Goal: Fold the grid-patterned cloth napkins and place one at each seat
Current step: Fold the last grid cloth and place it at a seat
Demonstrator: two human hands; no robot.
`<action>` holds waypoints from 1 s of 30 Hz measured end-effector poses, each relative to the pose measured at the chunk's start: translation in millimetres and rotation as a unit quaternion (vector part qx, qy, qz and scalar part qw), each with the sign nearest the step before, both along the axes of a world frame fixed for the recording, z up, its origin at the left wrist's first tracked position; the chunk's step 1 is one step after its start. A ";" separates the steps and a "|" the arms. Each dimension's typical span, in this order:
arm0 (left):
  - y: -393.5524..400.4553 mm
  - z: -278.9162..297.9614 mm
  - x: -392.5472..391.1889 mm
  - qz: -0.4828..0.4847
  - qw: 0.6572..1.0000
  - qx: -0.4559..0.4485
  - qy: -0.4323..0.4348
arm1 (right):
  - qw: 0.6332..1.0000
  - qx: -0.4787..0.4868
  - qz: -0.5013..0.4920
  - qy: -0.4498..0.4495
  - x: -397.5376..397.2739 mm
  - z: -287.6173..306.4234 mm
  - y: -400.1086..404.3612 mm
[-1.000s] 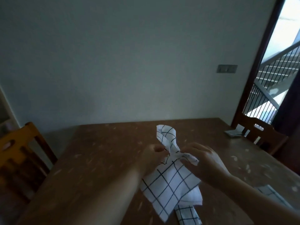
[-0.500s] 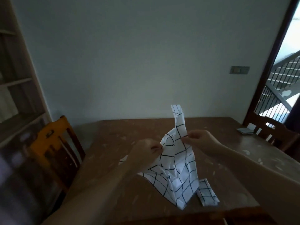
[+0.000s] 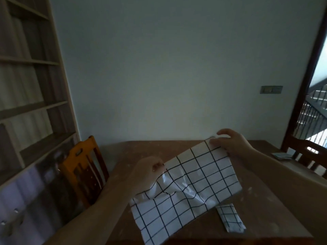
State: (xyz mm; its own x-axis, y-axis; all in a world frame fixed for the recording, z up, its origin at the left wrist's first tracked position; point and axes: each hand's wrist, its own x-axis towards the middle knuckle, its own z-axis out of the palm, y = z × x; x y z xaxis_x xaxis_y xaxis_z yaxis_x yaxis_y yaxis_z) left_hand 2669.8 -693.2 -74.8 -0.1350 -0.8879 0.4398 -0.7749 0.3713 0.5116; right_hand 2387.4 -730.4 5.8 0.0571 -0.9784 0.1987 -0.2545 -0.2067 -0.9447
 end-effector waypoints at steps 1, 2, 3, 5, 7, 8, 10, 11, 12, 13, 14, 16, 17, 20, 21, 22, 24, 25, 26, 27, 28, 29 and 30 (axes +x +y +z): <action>0.8 2.1 -2.3 -0.009 0.999 0.029 -0.015 | 1.000 -0.010 0.003 0.012 -3.3 3.1 2.5; 2.3 5.0 -5.4 -0.018 0.998 0.064 -0.024 | 0.999 -0.022 0.013 0.025 -5.6 5.7 5.4; 3.4 7.9 -9.7 -0.028 0.994 0.106 -0.023 | 0.999 -0.032 0.025 0.036 -6.7 8.6 9.1; 8.8 17.8 -26.2 -0.052 0.984 0.172 -0.002 | 0.996 -0.049 0.049 0.051 -4.3 13.2 16.9; 12.3 29.6 -51.4 -0.083 0.980 0.177 0.028 | 0.992 -0.069 0.074 0.078 1.6 17.4 24.3; 12.5 35.4 -64.9 -0.102 0.980 0.164 0.053 | 0.990 -0.079 0.082 0.085 5.7 20.5 27.4; 12.1 46.0 -89.4 -0.130 0.976 0.136 0.110 | 0.986 -0.098 0.098 0.096 11.9 26.0 32.0; 11.1 49.9 -97.9 -0.128 0.975 0.125 0.131 | 0.982 -0.111 0.103 0.110 12.8 28.6 34.4; 10.0 52.8 -103.6 -0.117 0.975 0.114 0.150 | 0.976 -0.130 0.109 0.140 11.3 31.3 36.6; 8.9 54.0 -106.3 -0.105 0.974 0.107 0.171 | 0.964 -0.148 0.110 0.192 6.6 32.9 36.8; 8.8 55.0 -106.0 -0.101 0.970 0.104 0.196 | 0.946 -0.159 0.105 0.262 -1.1 32.1 33.9; 9.3 57.1 -98.8 -0.107 0.957 0.108 0.246 | 0.908 -0.128 0.074 0.391 -22.8 25.9 24.6; 9.3 58.1 -93.7 -0.104 0.950 0.119 0.268 | 0.905 -0.080 0.059 0.413 -33.9 21.5 20.0; 10.9 61.7 -82.7 -0.093 0.927 0.150 0.332 | 0.927 0.026 0.059 0.370 -60.0 7.4 7.3; 11.8 63.6 -79.4 -0.095 0.921 0.161 0.343 | 0.933 0.037 0.077 0.349 -64.8 4.8 4.1; 12.4 64.6 -75.2 -0.100 0.915 0.175 0.349 | 0.939 0.045 0.098 0.326 -67.6 2.0 -0.1; 14.8 66.7 -65.9 -0.102 0.903 0.203 0.365 | 0.954 0.068 0.135 0.259 -66.3 0.6 -2.9; 16.2 69.3 -61.8 -0.109 0.902 0.205 0.365 | 0.960 0.086 0.152 0.221 -64.8 -0.6 -4.1; 15.6 70.8 -58.5 -0.113 0.901 0.208 0.364 | 0.963 0.108 0.174 0.176 -63.0 -1.3 -3.7; 14.2 70.8 -53.2 -0.109 0.901 0.203 0.369 | 0.962 0.137 0.199 0.127 -61.0 -3.2 -3.1; 14.2 71.8 -48.8 -0.101 0.899 0.204 0.374 | 0.958 0.169 0.215 0.082 -57.4 -7.1 -3.5; 13.7 72.1 -44.8 -0.094 0.895 0.207 0.383 | 0.952 0.203 0.227 0.033 -54.1 -12.0 -0.6; 12.2 70.6 -39.8 -0.091 0.890 0.210 0.394 | 0.943 0.233 0.237 -0.007 -49.0 -18.1 1.2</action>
State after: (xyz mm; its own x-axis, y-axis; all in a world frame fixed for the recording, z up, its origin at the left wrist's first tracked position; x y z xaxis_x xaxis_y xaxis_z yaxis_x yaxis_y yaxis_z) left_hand 2630.0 -681.0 -4.2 -0.0894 -0.9915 0.0950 -0.0603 0.1006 0.9931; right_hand 2338.4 -729.3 -12.3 0.5114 -0.8244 -0.2425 -0.2241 0.1446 -0.9638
